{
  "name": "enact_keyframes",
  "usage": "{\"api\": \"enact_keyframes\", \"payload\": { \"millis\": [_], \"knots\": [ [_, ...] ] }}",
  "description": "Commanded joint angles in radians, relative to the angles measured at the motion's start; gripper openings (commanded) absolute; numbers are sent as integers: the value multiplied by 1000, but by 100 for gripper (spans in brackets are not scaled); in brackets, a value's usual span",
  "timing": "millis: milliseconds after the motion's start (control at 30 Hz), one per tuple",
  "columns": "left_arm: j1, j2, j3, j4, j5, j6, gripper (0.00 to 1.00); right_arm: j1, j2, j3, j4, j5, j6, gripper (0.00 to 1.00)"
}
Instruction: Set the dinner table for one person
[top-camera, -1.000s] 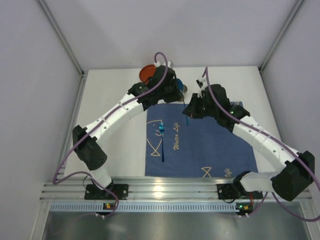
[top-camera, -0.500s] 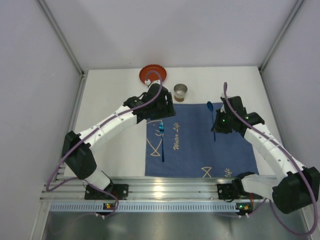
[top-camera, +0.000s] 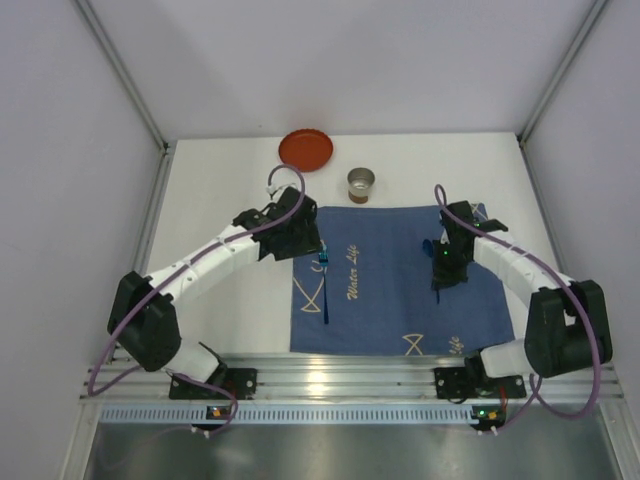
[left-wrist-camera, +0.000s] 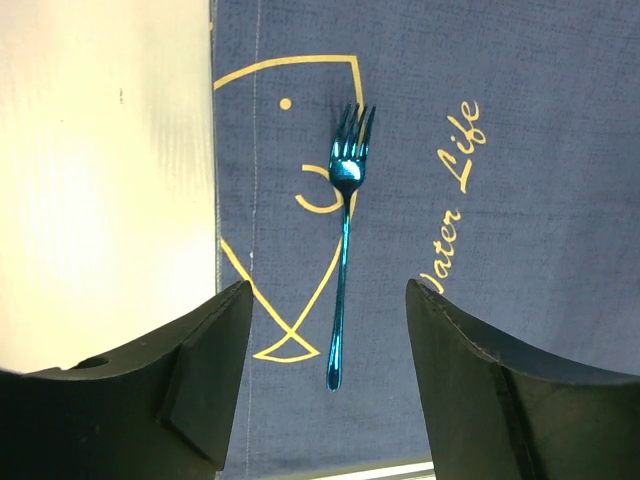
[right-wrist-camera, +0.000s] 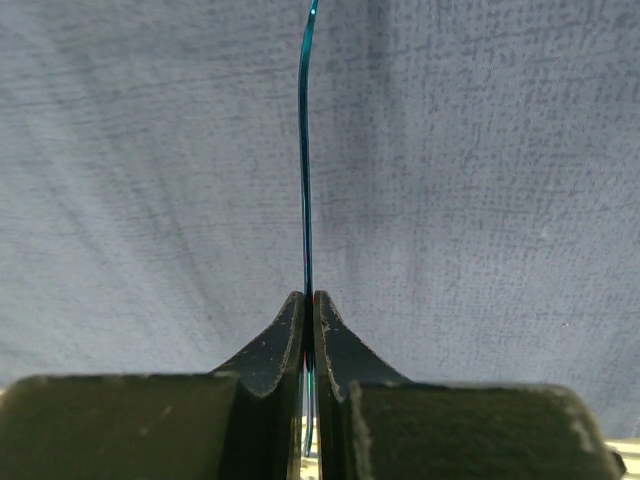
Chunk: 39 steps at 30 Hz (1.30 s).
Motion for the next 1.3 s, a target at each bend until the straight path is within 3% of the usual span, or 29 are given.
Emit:
{"api": "enact_keyframes", "payload": {
  "millis": [0,33,100,133,167,200,267,333,567,967,1100,1133,1167,1233,1267],
  "knots": [
    [17,-73,-39,7,-24,-17,68,-19,47,50,-59,8,-35,0],
    [23,-78,-47,10,-23,-19,68,-20,47,46,-62,10,-27,0],
    [29,-85,-67,15,-23,-23,67,-22,36,53,-94,34,-4,13],
    [33,-88,-73,16,-23,-25,67,-22,33,69,-107,54,10,21],
    [35,-89,-79,16,-21,-26,67,-22,33,76,-128,63,16,48],
    [37,-89,-82,18,-21,-26,66,-24,33,83,-142,67,19,57],
    [43,-87,-90,24,-18,-26,66,-25,28,96,-176,122,21,74],
    [47,-79,-94,31,-17,-23,66,-30,17,101,-191,146,21,80],
    [70,11,-97,73,-7,23,65,-31,-3,135,-200,169,4,82],
    [73,356,25,53,3,109,57,-31,-27,147,-190,148,-1,81],
    [73,384,34,62,6,113,39,-31,-24,158,-188,148,-1,80],
    [73,390,31,65,8,115,17,-31,-21,165,-187,148,-2,80],
    [73,390,30,67,8,118,17,-33,-19,165,-187,148,-2,80],
    [76,398,22,71,14,126,0,-31,-16,188,-178,113,-2,79],
    [78,401,16,68,10,132,0,-31,-16,198,-144,79,-7,79]
  ]
}}
